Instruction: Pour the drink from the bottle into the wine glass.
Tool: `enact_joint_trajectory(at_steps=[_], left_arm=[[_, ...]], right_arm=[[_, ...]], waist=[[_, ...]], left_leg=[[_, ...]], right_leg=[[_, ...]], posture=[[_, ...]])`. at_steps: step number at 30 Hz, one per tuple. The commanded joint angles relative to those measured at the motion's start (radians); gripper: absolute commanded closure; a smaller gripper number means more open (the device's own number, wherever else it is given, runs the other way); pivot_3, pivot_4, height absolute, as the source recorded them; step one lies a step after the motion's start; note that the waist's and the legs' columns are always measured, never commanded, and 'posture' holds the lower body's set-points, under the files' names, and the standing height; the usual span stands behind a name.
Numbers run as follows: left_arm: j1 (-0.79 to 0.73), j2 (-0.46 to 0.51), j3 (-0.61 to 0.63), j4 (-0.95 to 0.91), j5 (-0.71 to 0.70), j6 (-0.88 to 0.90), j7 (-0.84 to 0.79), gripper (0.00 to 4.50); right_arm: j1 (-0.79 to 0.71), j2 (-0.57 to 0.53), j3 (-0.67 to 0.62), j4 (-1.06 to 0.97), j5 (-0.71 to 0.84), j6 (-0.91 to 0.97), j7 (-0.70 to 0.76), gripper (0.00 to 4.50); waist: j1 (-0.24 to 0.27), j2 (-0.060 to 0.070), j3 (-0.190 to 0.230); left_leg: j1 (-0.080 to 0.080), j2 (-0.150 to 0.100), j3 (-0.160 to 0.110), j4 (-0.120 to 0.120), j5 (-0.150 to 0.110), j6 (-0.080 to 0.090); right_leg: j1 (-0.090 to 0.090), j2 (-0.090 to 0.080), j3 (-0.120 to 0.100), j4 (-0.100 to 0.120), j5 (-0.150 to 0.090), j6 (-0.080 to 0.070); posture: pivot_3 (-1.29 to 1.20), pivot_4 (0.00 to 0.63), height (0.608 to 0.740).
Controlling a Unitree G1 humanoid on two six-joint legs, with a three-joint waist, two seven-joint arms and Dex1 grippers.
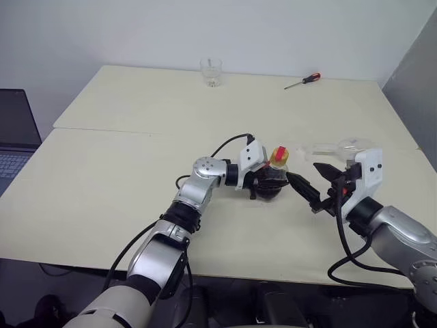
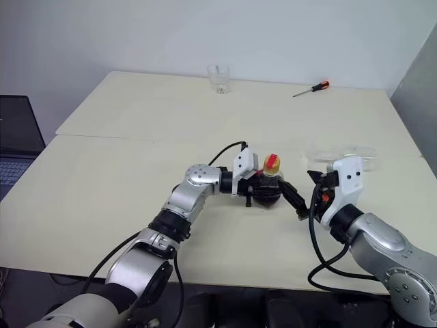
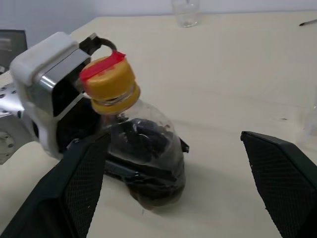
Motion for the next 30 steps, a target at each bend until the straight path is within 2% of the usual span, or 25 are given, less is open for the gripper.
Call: enact_joint_trajectory(at_steps=[1, 17, 30], left_arm=[[-0.028, -0.004, 0.018, -0.015, -0.02, -0.028, -0.006, 3.24], [-0.029, -0.008, 0.017, -0.007, -0.019, -0.033, -0.006, 3.24], [-0.023, -0.008, 0.016, -0.026, -0.019, -0.025, -0.007, 3.24]], right_arm=[[-0.05, -0.012, -0.005, -0.04, 0.049, -0.033, -0.009, 0.0], [-0.195, 0.043, 0.156, 0.037, -0.042, -0.036, -0.093, 0.0], [-0.274, 0.102, 0.182, 0.113, -0.157, -0.037, -0.086, 0.0]], waist=[[-0.001, 0.0, 0.0], [0.001, 0.0, 0.0], [0.001, 0.0, 0.0]], left_leg=[[0.0, 0.0, 0.0, 0.0, 0.0, 0.0], [0.0, 0.0, 0.0, 0.0, 0.0, 0.0], [0.0, 0.0, 0.0, 0.0, 0.0, 0.0]], right_leg=[[0.0, 0.0, 0.0, 0.0, 0.0, 0.0], [0.0, 0.0, 0.0, 0.0, 0.0, 0.0], [0.0, 0.0, 0.0, 0.0, 0.0, 0.0]], posture=[[0.0, 0.15, 0.74], [0.0, 0.15, 0.74], [0.0, 0.15, 0.74]])
